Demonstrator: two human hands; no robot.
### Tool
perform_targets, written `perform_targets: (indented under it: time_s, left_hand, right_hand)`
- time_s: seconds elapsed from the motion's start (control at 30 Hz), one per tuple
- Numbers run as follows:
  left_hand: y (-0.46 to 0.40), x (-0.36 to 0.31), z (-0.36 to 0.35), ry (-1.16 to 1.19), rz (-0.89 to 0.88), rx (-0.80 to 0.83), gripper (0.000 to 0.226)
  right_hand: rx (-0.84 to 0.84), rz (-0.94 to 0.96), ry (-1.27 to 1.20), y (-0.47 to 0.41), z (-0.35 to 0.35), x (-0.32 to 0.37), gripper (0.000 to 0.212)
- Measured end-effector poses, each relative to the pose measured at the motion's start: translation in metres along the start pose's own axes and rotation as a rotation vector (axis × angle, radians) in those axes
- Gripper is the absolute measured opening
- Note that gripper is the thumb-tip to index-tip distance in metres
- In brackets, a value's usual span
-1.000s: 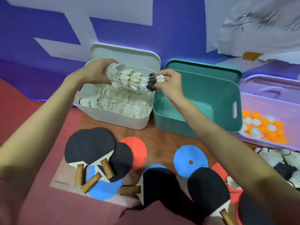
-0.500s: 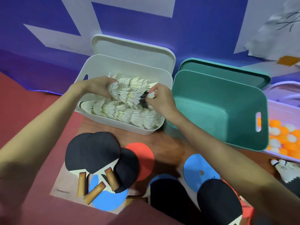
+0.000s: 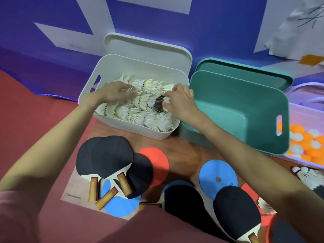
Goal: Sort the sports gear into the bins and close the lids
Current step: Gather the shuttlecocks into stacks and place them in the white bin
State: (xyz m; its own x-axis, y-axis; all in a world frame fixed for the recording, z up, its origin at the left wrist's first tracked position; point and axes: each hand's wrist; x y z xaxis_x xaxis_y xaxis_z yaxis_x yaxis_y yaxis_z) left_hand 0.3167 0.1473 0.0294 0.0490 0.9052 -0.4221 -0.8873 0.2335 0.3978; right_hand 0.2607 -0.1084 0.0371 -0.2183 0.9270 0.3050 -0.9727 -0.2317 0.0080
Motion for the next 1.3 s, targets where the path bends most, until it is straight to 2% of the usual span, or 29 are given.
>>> perform_targets:
  time_s: [0.1, 0.17, 0.23, 0.3, 0.37, 0.47, 0.57, 0.67, 0.77, 0.93, 1.07, 1.2, 1.3]
  left_hand:
    - [0.009, -0.012, -0.006, -0.052, -0.012, -0.127, 0.089]
    - [0.021, -0.031, -0.014, -0.077, -0.06, -0.275, 0.087]
    - [0.041, -0.059, -0.029, -0.008, -0.215, -0.453, 0.075]
    - [0.066, -0.092, -0.052, 0.118, -0.399, -0.634, 0.054]
    - [0.089, -0.126, -0.082, 0.19, -0.531, -0.702, 0.038]
    - [0.113, -0.172, -0.136, 0.202, -0.645, -0.56, 0.034]
    - [0.127, -0.206, -0.186, 0.115, -0.709, -0.372, 0.039]
    - [0.135, -0.236, -0.221, 0.075, -0.706, -0.199, 0.049]
    - [0.143, -0.271, -0.249, 0.078, -0.647, -0.092, 0.052]
    - [0.155, -0.33, -0.299, 0.052, -0.669, -0.008, 0.051]
    - [0.164, -0.374, -0.34, -0.013, -0.705, 0.033, 0.052]
    - [0.165, -0.409, -0.381, -0.171, -0.65, 0.061, 0.056]
    - [0.161, -0.419, -0.405, -0.246, -0.552, 0.032, 0.065]
  right_hand:
    - [-0.023, 0.005, -0.073, 0.015, 0.015, -0.006, 0.043]
    - [-0.082, 0.014, -0.122, 0.037, 0.028, -0.015, 0.047]
    - [-0.171, 0.003, -0.169, 0.066, 0.039, -0.029, 0.05]
    - [-0.262, -0.049, -0.219, 0.102, 0.046, -0.046, 0.052]
    - [-0.354, -0.135, -0.252, 0.145, 0.047, -0.066, 0.053]
    - [-0.413, -0.271, -0.273, 0.22, 0.034, -0.099, 0.051]
    - [-0.347, -0.464, -0.25, 0.293, 0.015, -0.132, 0.053]
    - [-0.302, -0.633, -0.238, 0.355, 0.006, -0.156, 0.055]
    - [-0.306, -0.735, -0.208, 0.408, 0.004, -0.176, 0.053]
    - [-0.34, -0.895, -0.21, 0.472, 0.004, -0.217, 0.046]
    - [-0.385, -0.928, -0.267, 0.507, 0.006, -0.24, 0.044]
    - [-0.387, -0.933, -0.308, 0.529, 0.002, -0.26, 0.049]
    - [-0.415, -0.982, -0.248, 0.544, -0.006, -0.272, 0.049]
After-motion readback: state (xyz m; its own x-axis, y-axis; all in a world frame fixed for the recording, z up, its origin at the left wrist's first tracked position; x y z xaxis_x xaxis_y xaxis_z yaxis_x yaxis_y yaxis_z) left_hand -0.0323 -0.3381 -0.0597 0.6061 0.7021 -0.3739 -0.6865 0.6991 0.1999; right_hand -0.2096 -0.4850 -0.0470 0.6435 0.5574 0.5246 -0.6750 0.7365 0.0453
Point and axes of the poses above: each hand's wrist, its own y-axis away from the middle knuckle, its own z-axis out of the back of the hand, x = y × z, and after that the axes turned 5 degrees about -x, right-handed
